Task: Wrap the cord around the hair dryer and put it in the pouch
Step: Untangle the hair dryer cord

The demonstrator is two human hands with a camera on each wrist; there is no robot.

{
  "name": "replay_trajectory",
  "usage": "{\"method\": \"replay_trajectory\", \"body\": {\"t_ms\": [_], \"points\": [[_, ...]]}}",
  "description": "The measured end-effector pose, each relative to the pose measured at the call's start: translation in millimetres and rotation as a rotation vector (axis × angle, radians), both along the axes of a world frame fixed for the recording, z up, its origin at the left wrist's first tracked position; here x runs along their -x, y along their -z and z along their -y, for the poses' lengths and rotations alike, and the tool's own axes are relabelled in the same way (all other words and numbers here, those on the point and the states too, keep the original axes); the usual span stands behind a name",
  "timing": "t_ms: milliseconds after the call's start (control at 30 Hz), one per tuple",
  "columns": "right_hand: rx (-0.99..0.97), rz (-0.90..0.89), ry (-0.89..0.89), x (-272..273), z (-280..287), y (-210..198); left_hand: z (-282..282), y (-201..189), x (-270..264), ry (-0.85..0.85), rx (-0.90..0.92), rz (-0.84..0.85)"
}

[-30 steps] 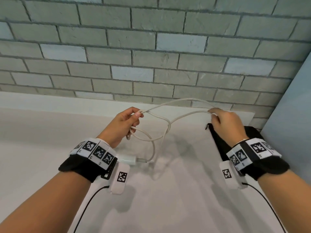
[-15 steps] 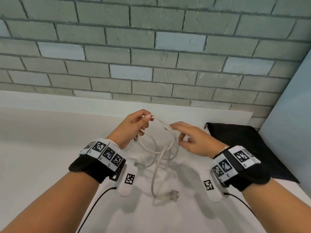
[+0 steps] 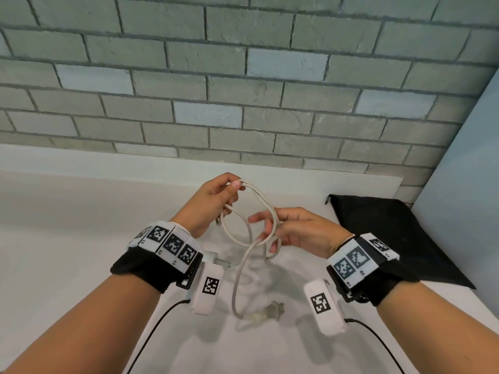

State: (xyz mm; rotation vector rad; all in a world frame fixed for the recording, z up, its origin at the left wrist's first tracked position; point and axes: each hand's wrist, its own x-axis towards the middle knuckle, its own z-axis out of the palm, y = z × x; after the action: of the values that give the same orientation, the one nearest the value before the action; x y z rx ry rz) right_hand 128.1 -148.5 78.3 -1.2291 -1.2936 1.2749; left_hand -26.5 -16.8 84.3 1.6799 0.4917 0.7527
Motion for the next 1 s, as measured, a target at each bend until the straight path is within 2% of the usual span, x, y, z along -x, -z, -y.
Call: {"method": "replay_trajectory", "body": {"t_ms": [167,300,400,500,667,767,833,1000], "points": [[0.108,-0.008,0.018,-9,-4,-3,-6,1,9,0.040,-0.030,-0.009],[0.095,-0.048,0.203,-33,3,-10,-11,5,17,0.161,-0.083,-0.108],[-0.002,-0.003,0.308,-43,8,-24,-12,10,21,0.248,-0.100,-0.212],[-0.163,-0.044,0.615,-56,6,-39,-12,11,23,0.283,-0.118,-0.239],[-0.363,-0.415,1.103,-88,12,-57,-14,6,30,0.273,-0.109,-0.224],[-0.478,-0.504,1.315,-100,15,-63,-17,7,33,0.271,-0.145,-0.290],[-0.475,-0.442,1.285,-100,11,-62,-17,7,32,0.235,-0.148,-0.292],[-0.302,0.023,0.874,-65,-2,-36,-7,-1,23,0.290,-0.205,-0.256]]}}
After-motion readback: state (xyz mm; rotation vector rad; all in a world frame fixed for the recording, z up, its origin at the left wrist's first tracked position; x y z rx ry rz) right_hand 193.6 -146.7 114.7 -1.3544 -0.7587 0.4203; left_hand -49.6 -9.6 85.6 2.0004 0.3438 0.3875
